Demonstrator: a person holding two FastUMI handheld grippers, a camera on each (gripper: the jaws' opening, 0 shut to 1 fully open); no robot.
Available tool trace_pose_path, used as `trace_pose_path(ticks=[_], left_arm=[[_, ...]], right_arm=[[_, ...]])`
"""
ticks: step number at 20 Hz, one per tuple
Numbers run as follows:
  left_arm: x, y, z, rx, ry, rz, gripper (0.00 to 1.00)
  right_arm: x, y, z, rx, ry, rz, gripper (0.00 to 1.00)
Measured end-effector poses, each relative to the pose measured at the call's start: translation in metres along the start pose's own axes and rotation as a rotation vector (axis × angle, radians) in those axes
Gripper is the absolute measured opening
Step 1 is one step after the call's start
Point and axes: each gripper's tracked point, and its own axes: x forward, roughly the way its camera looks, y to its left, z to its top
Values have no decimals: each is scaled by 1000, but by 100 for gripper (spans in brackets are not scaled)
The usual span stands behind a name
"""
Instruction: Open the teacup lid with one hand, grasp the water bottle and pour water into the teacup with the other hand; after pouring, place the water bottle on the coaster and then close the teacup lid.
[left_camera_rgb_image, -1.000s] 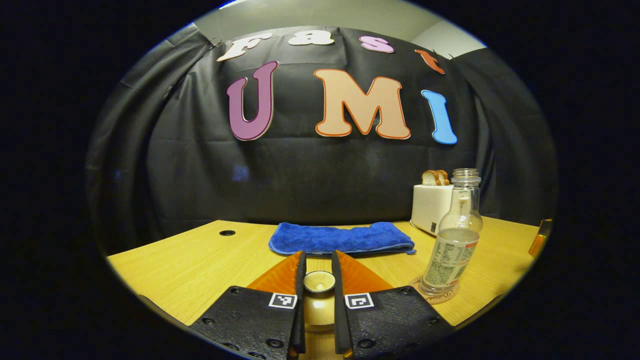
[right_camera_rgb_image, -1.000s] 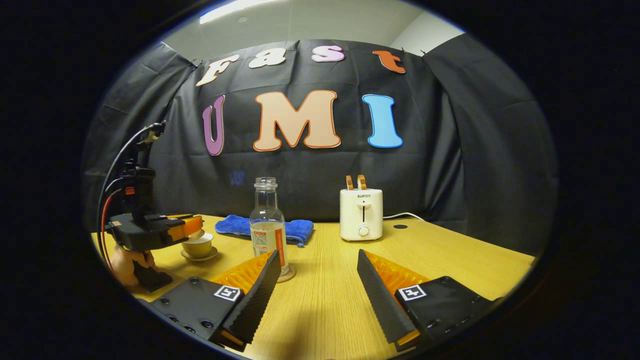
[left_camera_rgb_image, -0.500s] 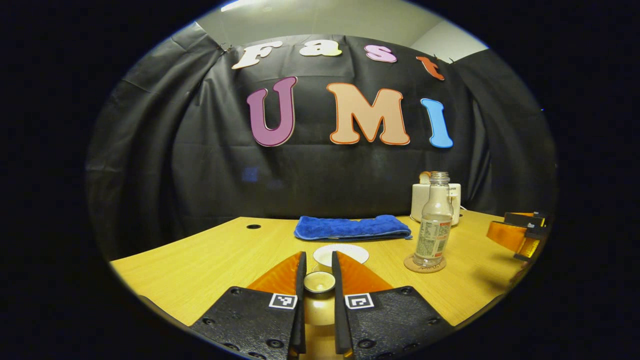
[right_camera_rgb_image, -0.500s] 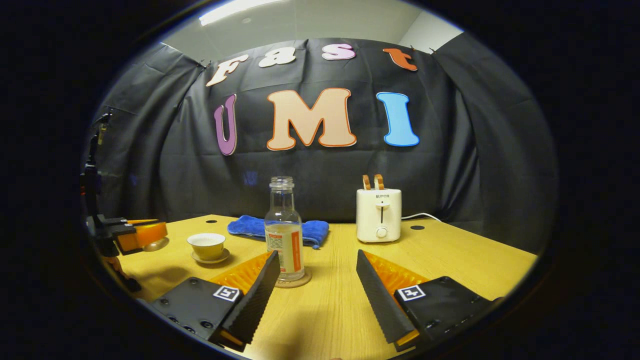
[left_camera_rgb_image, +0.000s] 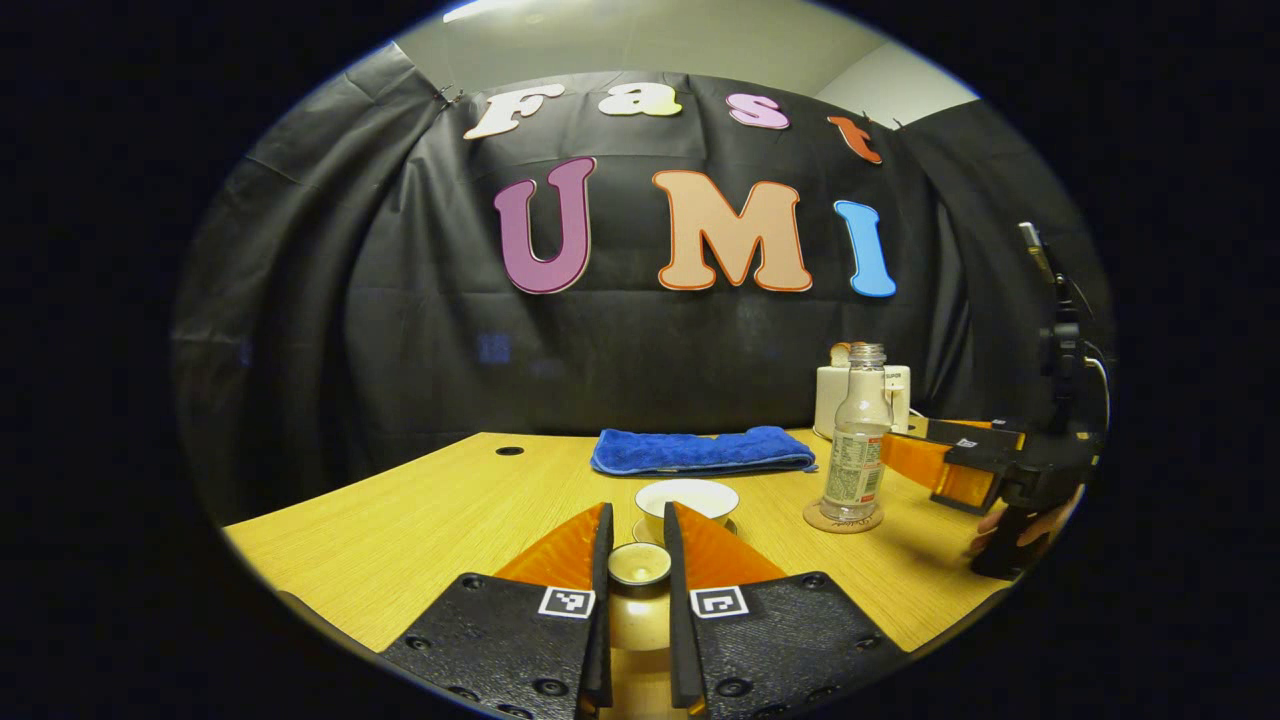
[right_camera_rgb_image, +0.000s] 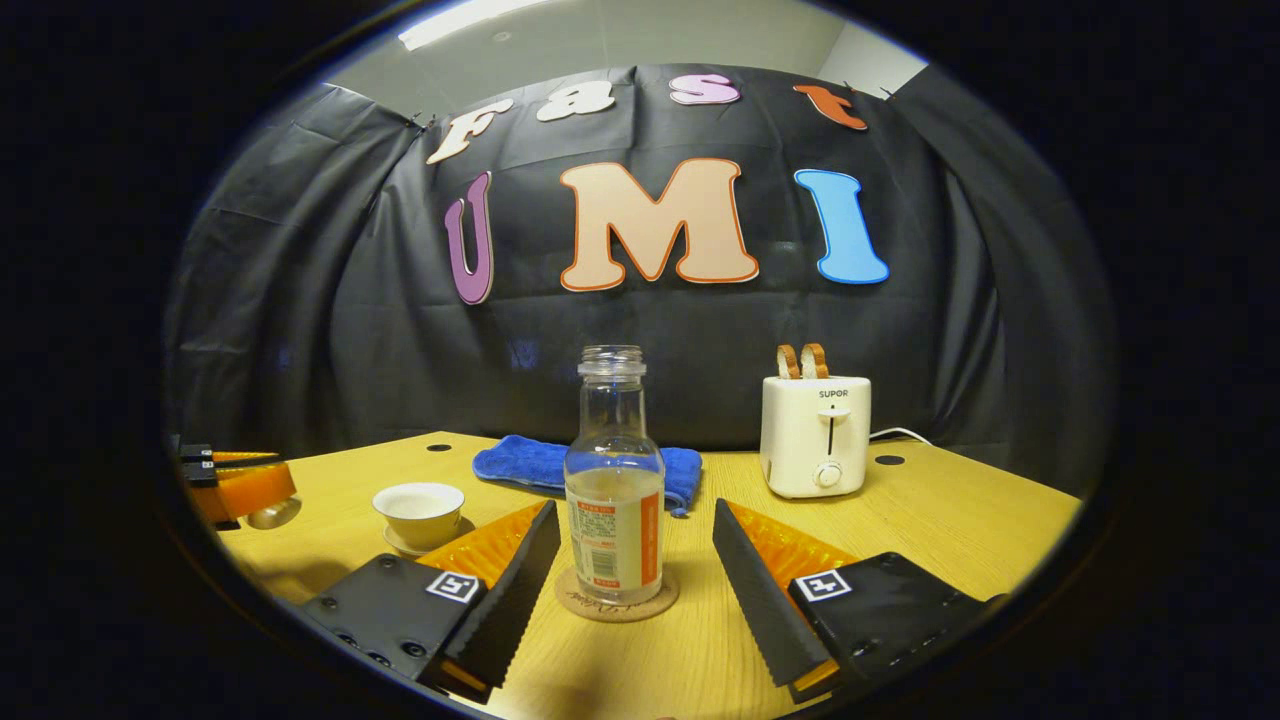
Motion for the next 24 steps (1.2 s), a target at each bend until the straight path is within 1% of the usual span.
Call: trace_pose_path(ticks=[2,5,8,10,12,13,14,15,16,17,18,20,21,23,24], left_arm=[[1,5,-1,0,3,3,20],[4,15,-1,-1,3,16,20],[6,26,-3,0,7,30,20],[6,28,-1,0,2,14,20],[8,37,-2,0,4,29,20],[7,41,-3,1,4,39,20],[8,42,-2,1,5,45,20],[9,42,-1,3,3,47,20],[9,42,-2,3,3,46,20],[10,41,-2,3,3,45,20],[9,42,-2,3,2,45,20],[9,43,-2,2,3,46,20],[10,44,-2,3,2,46,20],[10,45,-2,3,2,45,20],[10,46,-3,2,2,44,20]], right_arm=[[12,6,-3,0,4,6,98],[32,13,-3,-1,4,4,97],[48,17,-5,-3,5,-17,97],[55,19,-5,-1,4,-26,97],[61,16,-7,-3,3,-53,95],[59,14,-7,-2,4,-65,87],[59,16,-5,-5,3,-61,79],[59,17,-4,-3,4,-62,78],[60,16,-6,-3,5,-63,80],[59,17,-5,-6,7,-60,76],[59,16,-7,-5,6,-61,76],[56,17,-8,-8,8,-62,71],[56,18,-5,-15,5,-61,66],[54,23,-4,-47,-1,-48,66],[52,27,-1,-85,-10,-41,66]])
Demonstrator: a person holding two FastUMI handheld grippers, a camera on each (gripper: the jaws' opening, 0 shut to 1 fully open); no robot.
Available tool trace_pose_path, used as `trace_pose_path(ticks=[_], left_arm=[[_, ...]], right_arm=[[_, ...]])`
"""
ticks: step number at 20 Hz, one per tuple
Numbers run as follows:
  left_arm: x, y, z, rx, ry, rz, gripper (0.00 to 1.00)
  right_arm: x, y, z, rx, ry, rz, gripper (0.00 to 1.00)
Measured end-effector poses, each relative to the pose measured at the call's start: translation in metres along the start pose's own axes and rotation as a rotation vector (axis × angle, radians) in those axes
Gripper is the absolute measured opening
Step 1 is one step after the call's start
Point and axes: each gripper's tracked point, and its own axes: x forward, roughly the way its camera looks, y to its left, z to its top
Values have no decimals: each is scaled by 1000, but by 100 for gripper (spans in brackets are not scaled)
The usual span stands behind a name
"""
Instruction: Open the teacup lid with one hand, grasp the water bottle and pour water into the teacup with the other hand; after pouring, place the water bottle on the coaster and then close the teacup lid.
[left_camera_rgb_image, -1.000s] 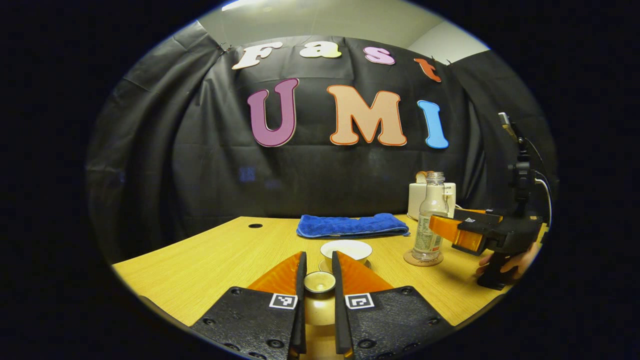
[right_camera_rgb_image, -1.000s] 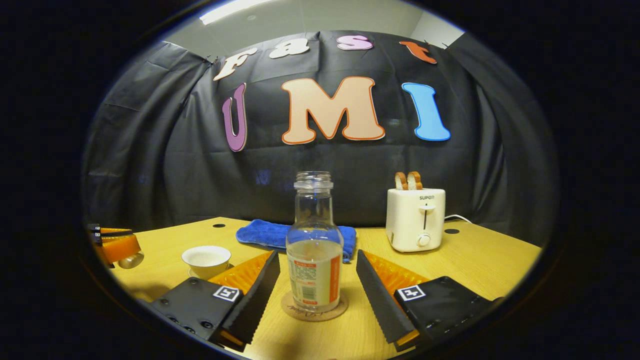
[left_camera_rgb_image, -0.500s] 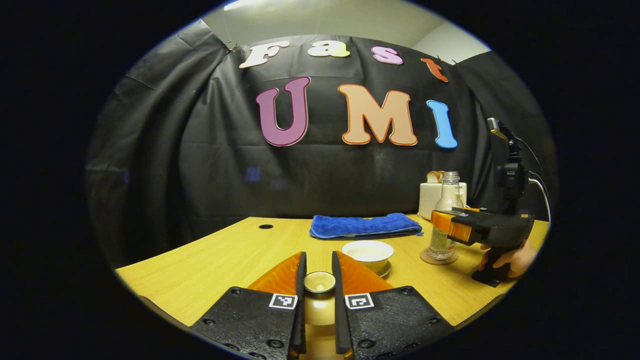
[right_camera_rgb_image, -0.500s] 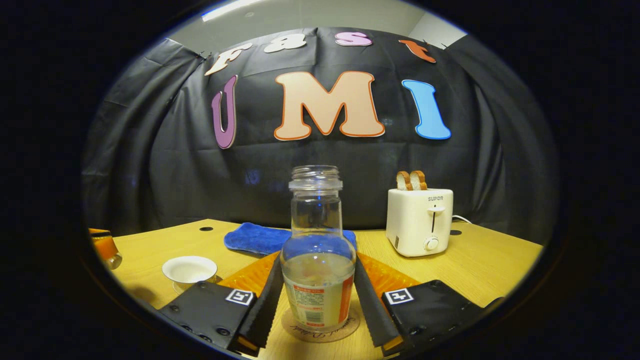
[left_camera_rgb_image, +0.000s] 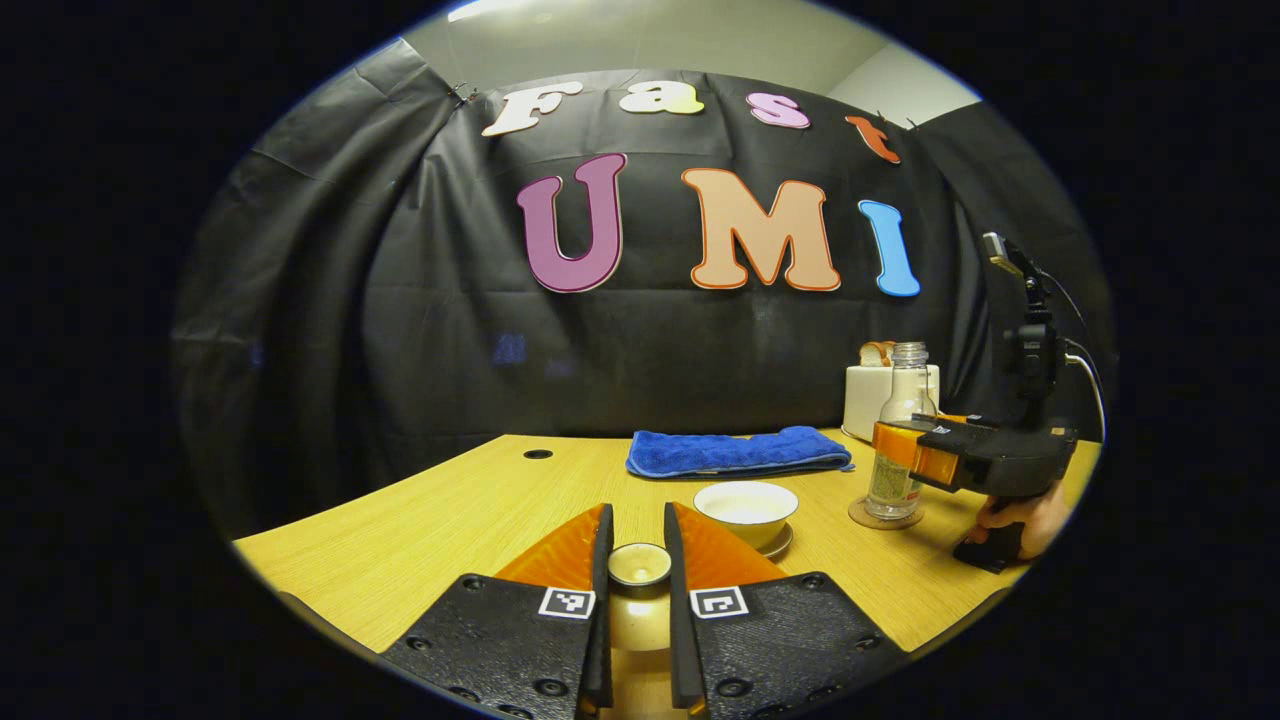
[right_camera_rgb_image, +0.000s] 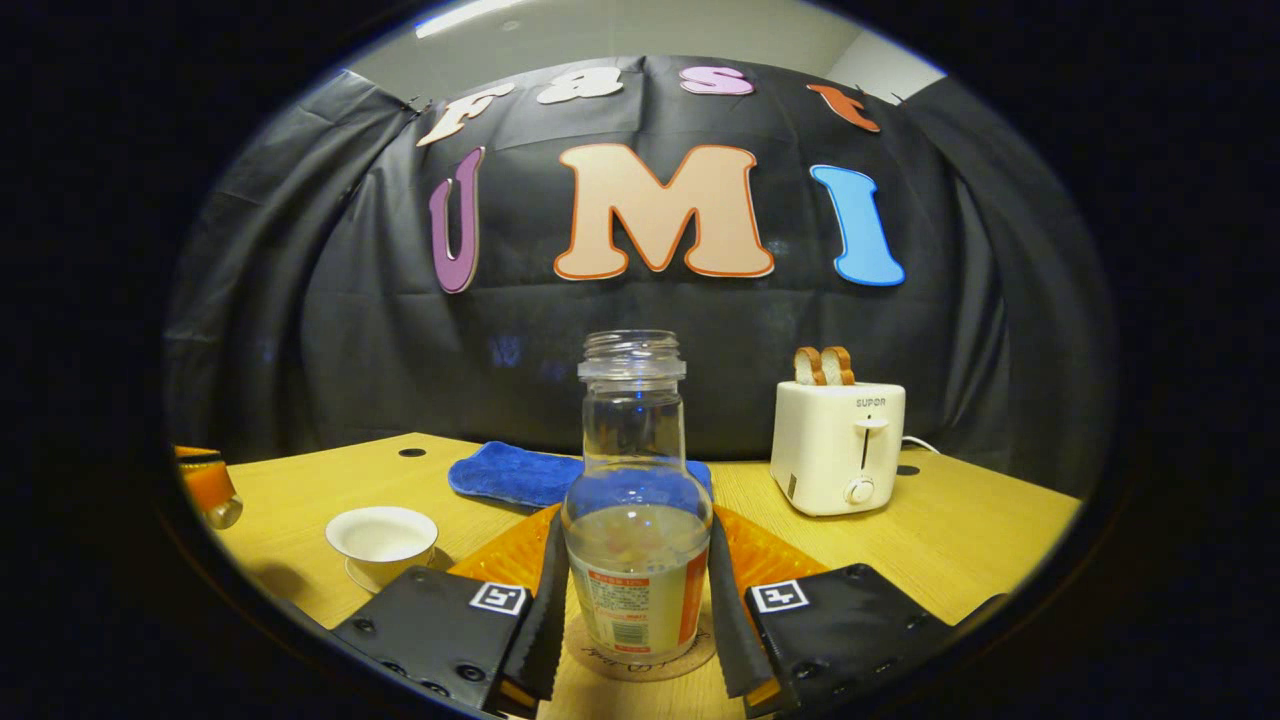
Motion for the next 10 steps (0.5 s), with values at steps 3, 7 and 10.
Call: trace_pose_path(ticks=[3,7,10], left_arm=[[1,3,1,-1,1,4,20],[0,13,-1,-3,2,20,20],[-1,24,-1,-3,1,38,20]], right_arm=[[-5,19,20,-165,-52,47,65],[-1,44,34,-509,-92,109,66],[-2,65,24,-762,-112,165,66]])
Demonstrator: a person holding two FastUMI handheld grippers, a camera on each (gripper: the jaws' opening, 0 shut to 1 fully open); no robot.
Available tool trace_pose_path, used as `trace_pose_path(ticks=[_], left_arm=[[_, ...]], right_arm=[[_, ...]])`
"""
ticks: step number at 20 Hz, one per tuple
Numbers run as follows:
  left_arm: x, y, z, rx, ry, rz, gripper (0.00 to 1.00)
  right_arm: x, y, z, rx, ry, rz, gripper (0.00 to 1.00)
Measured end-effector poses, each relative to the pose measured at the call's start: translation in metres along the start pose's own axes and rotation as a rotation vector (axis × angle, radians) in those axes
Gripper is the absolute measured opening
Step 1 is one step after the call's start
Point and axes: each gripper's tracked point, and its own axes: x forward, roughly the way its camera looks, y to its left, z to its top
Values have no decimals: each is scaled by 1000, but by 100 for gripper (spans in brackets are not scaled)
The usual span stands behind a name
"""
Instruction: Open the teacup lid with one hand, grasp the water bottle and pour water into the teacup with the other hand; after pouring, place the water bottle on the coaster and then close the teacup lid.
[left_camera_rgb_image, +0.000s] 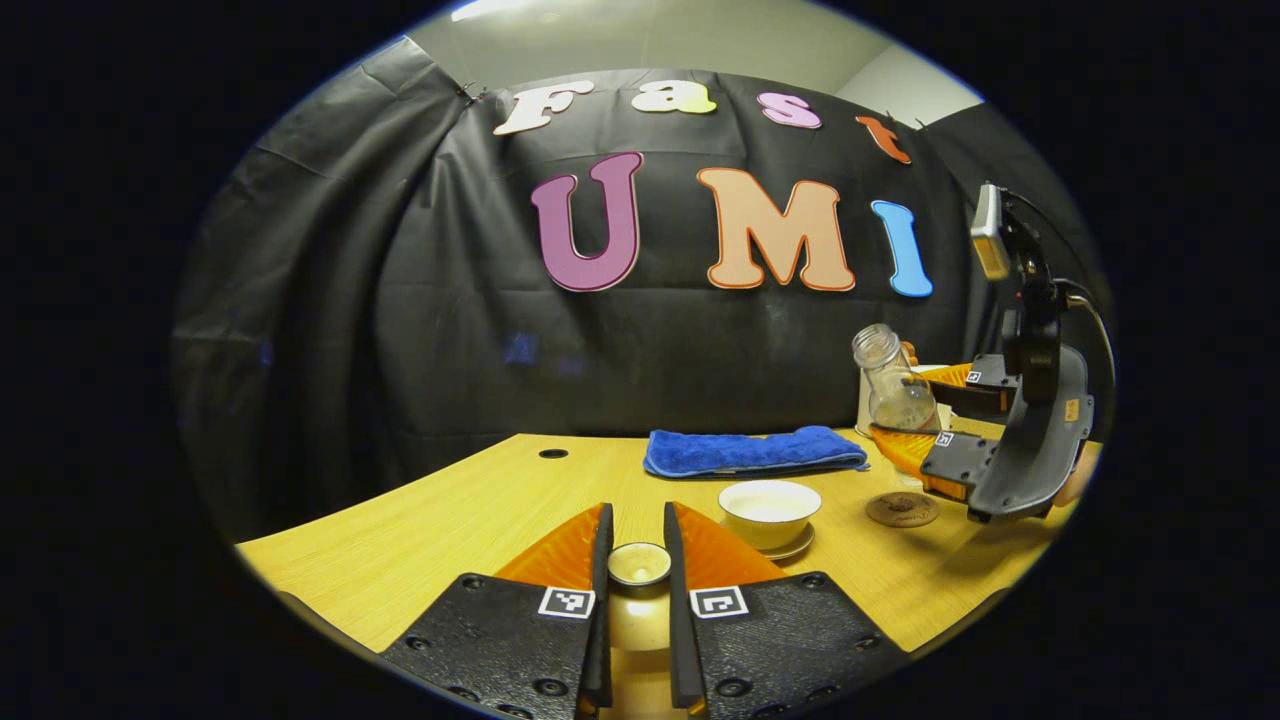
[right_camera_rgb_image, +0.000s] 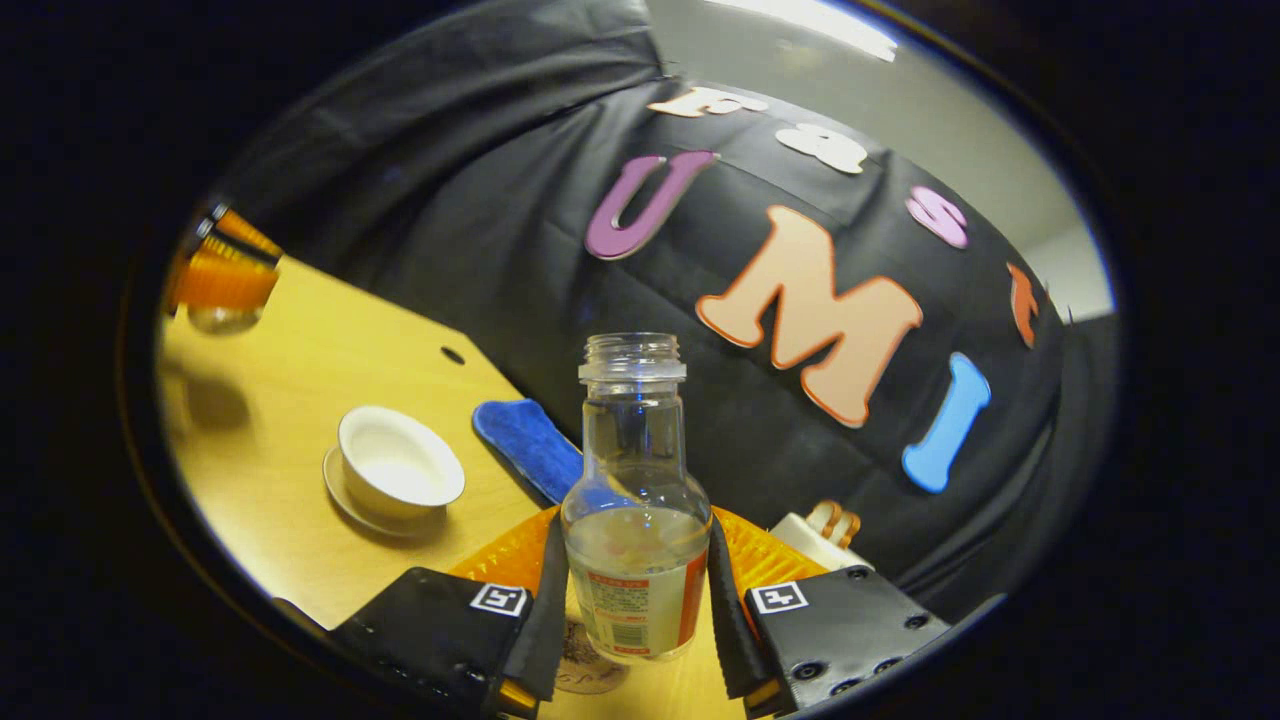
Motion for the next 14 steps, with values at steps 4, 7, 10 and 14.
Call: trace_pose_path(ticks=[4,7,10,14], left_arm=[[-2,10,-1,-1,2,5,20],[-3,16,0,-1,2,11,20],[-5,21,-1,-2,4,19,20],[-4,22,0,-2,4,21,20]], right_arm=[[13,29,-7,-315,-5,75,65],[20,39,-17,-462,14,108,65],[23,40,-14,-608,-6,108,66],[29,40,-18,-764,2,123,65]])
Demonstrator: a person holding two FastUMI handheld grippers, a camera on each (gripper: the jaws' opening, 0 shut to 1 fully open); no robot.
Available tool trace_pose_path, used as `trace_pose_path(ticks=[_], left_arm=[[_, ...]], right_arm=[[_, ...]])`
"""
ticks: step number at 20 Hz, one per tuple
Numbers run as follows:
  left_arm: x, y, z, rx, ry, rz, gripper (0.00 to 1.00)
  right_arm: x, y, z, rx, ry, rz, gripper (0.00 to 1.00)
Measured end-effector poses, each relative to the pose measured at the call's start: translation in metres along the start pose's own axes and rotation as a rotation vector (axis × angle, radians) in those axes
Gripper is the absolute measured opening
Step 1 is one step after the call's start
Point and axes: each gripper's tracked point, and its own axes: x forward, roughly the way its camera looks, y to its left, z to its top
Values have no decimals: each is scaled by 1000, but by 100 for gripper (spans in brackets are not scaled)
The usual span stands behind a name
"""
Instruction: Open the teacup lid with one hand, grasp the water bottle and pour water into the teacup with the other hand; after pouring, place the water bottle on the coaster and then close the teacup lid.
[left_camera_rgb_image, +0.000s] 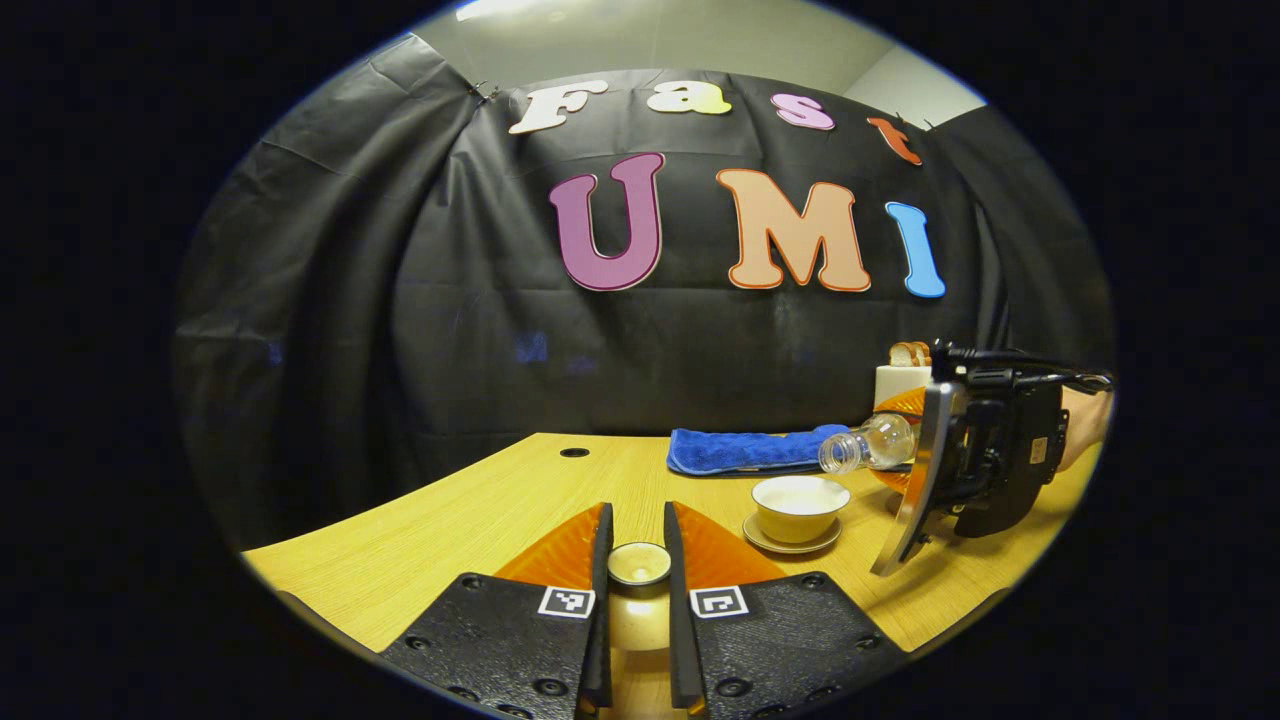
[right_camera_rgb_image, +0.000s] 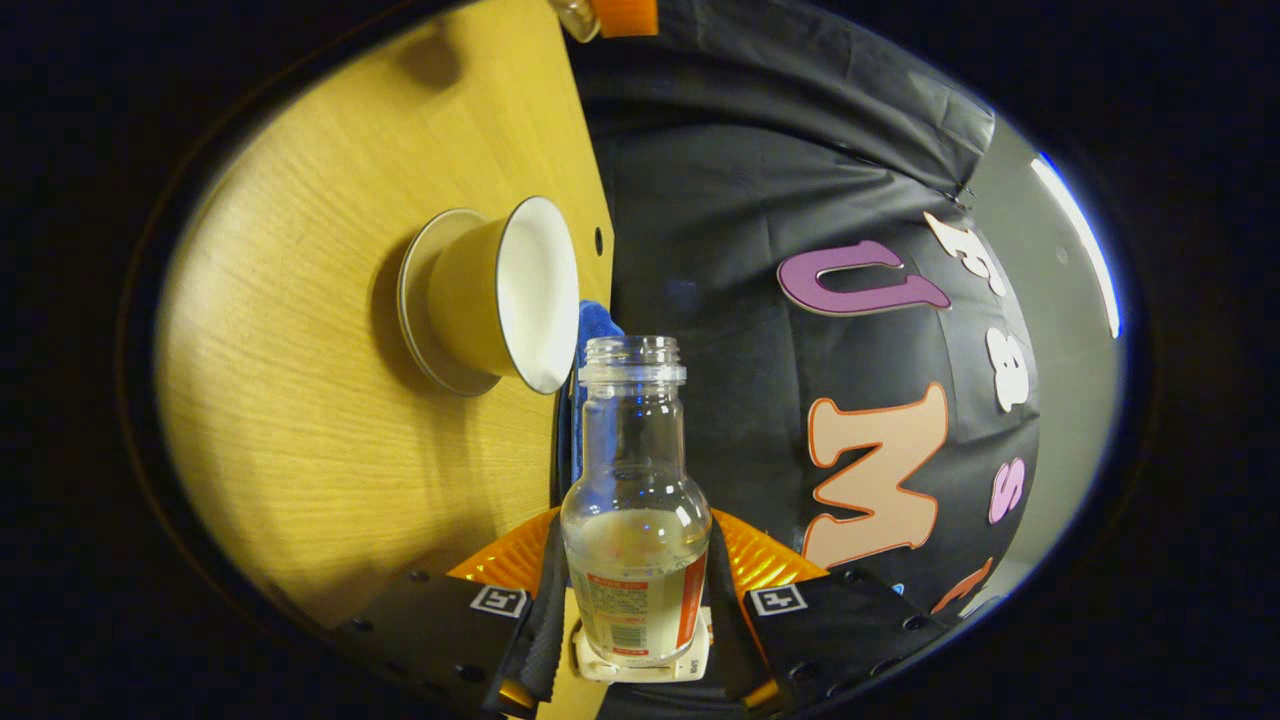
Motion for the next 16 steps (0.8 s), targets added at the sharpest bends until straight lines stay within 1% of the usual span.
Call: trace_pose_path(ticks=[7,16], left_arm=[[0,1,0,0,1,0,20],[0,1,0,0,1,-1,20]], right_arm=[[-6,0,10,-214,-52,11,66],[-8,1,16,-361,-87,4,66]])
